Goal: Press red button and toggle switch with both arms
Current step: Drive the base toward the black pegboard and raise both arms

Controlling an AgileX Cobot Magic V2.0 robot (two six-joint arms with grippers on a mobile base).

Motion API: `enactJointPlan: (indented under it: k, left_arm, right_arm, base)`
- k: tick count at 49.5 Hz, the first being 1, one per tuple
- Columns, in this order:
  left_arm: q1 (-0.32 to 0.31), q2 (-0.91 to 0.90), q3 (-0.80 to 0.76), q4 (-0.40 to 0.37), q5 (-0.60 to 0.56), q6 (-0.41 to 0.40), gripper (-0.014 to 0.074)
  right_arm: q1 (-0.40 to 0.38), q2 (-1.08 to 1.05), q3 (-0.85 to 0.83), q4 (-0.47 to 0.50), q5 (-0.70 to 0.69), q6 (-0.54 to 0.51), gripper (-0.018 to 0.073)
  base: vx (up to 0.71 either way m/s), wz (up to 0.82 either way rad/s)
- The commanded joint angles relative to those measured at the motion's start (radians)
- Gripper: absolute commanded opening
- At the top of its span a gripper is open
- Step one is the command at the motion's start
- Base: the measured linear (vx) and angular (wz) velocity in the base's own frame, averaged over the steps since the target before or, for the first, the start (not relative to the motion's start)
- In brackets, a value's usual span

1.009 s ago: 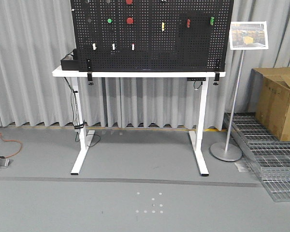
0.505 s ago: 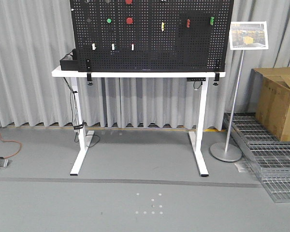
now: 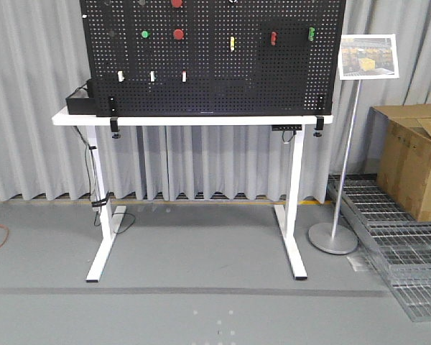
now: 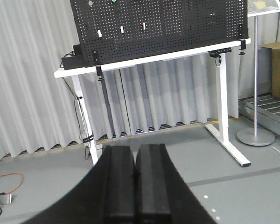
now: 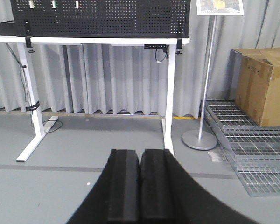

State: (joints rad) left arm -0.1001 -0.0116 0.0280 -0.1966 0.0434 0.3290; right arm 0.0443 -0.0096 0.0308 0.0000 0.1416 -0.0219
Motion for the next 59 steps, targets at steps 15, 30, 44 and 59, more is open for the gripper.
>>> enactJointPlan:
  k: [15,30,44,59]
  left_arm:
    - [-0.002,-0.016,0.034,-0.001,-0.075,-0.008,0.0001]
    - [-0.002,-0.016,0.034,-0.001,-0.075,-0.008,0.0001]
    - [-0.002,-0.016,0.034,-0.001,-0.075,-0.008,0.0001]
    - [-0.002,-0.016,0.034,-0.001,-0.075,-0.008,0.0001]
  right_arm:
    - [-0.007,-0.018,0.011,0.0,-0.079,-0.008,-0.0003]
    - [-0.007,-0.018,0.011,0.0,-0.079,-0.008,-0.0003]
    - [-0.007,-0.018,0.011,0.0,-0.079,-0.008,-0.0003]
    - [-0.007,-0.018,0.011,0.0,-0.079,-0.008,-0.0003]
  base:
    - [0.42,-0.02]
    - [0.45,-0.02]
    - [0.42,-0.01]
    - [0.42,0.04]
